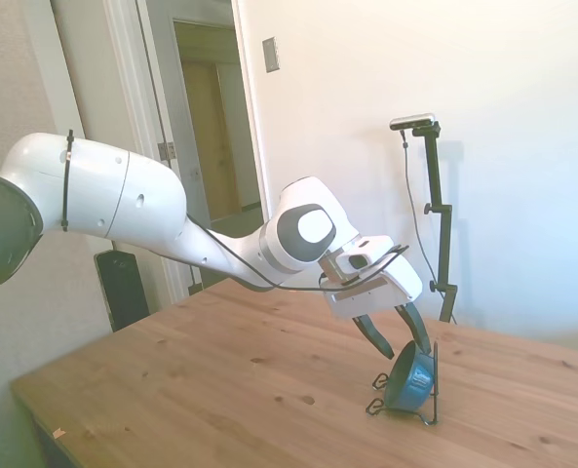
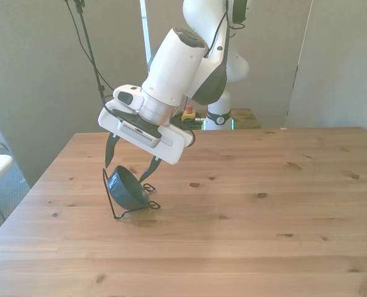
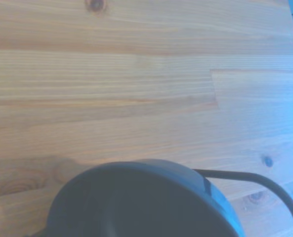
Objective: Unload the bowl
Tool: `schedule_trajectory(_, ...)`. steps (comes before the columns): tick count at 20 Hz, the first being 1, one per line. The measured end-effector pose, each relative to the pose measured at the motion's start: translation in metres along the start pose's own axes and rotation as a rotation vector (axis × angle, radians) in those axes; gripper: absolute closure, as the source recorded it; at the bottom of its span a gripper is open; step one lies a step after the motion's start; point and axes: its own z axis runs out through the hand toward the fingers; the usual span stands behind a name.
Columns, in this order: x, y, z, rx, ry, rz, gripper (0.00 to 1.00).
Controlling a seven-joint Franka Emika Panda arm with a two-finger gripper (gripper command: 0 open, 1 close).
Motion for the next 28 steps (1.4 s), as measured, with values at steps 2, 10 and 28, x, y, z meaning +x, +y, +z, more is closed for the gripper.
schedule_trajectory(2,0.001,-0.003,0.000,0.001,0.003,-0.001,0.00)
schedule_trajectory(10,0.003,-0.009,0.000,0.004,0.011,-0.005,1.00)
schedule_trajectory(28,0.003,-0.010,-0.001,-0.024,0.000,-0.007,1.00)
